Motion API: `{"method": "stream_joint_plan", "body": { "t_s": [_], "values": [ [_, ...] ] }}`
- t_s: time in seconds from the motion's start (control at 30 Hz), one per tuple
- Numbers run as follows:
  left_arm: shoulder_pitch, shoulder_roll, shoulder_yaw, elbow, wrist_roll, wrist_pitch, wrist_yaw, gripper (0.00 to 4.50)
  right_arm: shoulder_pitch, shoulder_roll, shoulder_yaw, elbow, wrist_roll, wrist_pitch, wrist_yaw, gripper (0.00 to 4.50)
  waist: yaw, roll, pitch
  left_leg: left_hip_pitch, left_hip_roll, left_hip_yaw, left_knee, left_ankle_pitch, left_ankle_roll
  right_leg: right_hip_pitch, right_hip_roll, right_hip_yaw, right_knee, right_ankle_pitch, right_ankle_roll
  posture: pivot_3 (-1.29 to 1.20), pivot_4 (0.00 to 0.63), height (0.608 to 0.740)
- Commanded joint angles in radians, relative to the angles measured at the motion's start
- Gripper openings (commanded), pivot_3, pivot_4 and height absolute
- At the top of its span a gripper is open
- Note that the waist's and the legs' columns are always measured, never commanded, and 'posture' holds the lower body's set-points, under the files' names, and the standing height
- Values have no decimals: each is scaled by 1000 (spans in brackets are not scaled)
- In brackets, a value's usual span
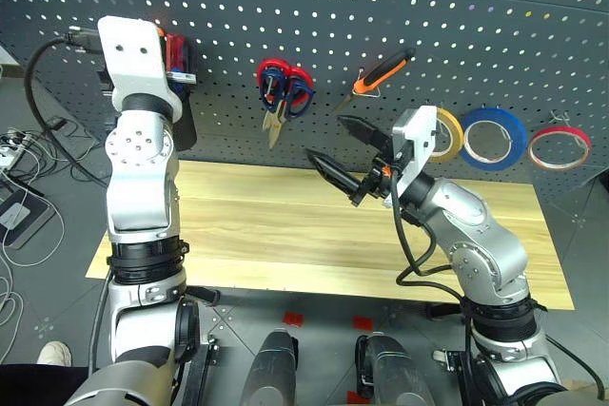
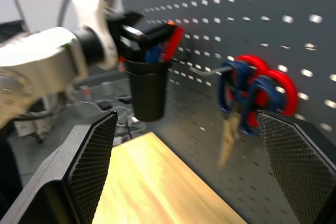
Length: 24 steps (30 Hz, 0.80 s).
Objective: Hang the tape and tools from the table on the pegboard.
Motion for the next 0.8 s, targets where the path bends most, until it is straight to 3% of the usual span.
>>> {"method": "stream_joint_plan", "body": {
  "t_s": [0.03, 0.27, 0.5, 0.8],
  "values": [
    [25, -5, -26, -108, -1, -8, -19, 4433, 30, -9, -23, -76, -8, -21, -22, 4500, -1, 0, 0, 0, 0, 0, 0, 0, 0, 0, 0, 0, 0, 0, 0, 152, 202, 740],
    [151, -6, -122, -264, 7, 16, -94, 4433, 134, -40, -24, -180, -13, 6, -56, 4500, -1, 0, -1, 0, 0, 0, 0, 0, 0, 0, 0, 1, 0, 0, 0, 142, 193, 740],
    [445, -82, -228, -459, -30, 90, -142, 4433, 334, -78, -16, -234, -177, -11, -185, 4500, 0, 1, -11, 1, 0, 1, 0, 0, 0, 1, 0, 1, 0, 0, 0, 141, 193, 740],
    [694, -197, -257, -314, -88, 99, -157, 4433, 496, -13, -56, -58, -386, -67, -392, 4500, 3, 8, -46, 4, 0, 2, -1, 0, 1, 4, 0, 3, -2, 0, 0, 133, 185, 740]
  ]
}}
